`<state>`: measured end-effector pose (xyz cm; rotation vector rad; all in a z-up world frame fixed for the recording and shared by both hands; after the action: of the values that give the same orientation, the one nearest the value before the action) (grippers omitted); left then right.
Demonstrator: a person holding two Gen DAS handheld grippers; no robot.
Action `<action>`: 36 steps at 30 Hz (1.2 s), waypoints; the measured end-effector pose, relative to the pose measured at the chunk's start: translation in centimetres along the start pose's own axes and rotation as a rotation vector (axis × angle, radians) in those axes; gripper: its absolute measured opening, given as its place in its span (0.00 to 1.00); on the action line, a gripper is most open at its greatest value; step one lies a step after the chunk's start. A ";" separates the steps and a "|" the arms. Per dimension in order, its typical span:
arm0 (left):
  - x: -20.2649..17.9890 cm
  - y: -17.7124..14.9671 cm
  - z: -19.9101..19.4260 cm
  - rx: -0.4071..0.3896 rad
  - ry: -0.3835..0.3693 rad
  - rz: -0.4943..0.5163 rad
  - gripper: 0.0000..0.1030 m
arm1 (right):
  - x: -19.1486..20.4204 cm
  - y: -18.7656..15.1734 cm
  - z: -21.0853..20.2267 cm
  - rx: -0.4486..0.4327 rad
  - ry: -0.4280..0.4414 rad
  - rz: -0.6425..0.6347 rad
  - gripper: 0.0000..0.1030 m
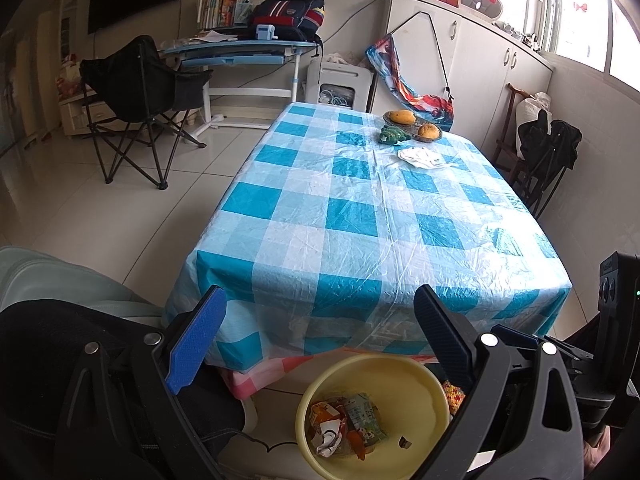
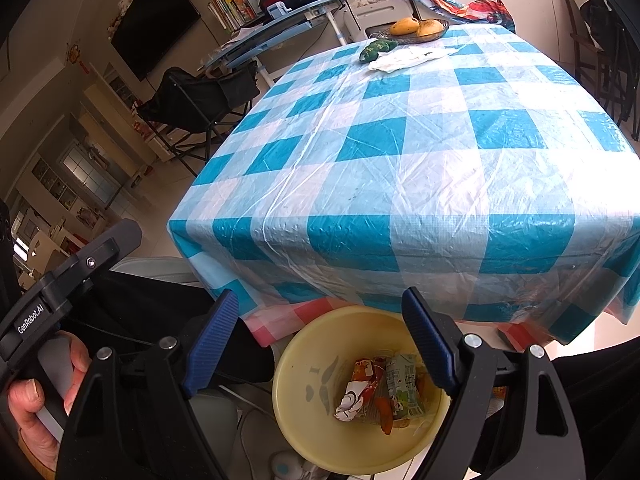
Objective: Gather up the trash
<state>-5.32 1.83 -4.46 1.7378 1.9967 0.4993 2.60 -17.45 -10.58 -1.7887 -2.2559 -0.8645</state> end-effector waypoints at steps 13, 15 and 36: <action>0.5 0.9 -0.8 -0.025 -0.062 -0.055 0.89 | -0.1 0.7 -0.2 -0.008 0.008 0.016 0.78; 1.1 1.7 -1.4 -0.036 -0.099 -0.094 0.89 | -0.3 1.6 -0.6 -0.019 -0.001 0.014 0.78; -1.8 16.0 2.8 -0.063 -0.134 -0.048 0.90 | -3.7 20.8 1.9 -0.096 -0.123 0.009 0.78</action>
<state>9.67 2.28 1.97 1.6375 1.9037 0.4149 23.43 -16.93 -6.50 -1.9431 -2.3146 -0.8996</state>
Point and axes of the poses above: each gripper's, at about its wrist camera, not at the fingertips, and z roughly the way its jaws point, x to its left, y to its top, the point moved 4 cm from there along z, roughly the way its jaws point, and after that the axes turned 15 degrees about x, right-handed, at the moved point
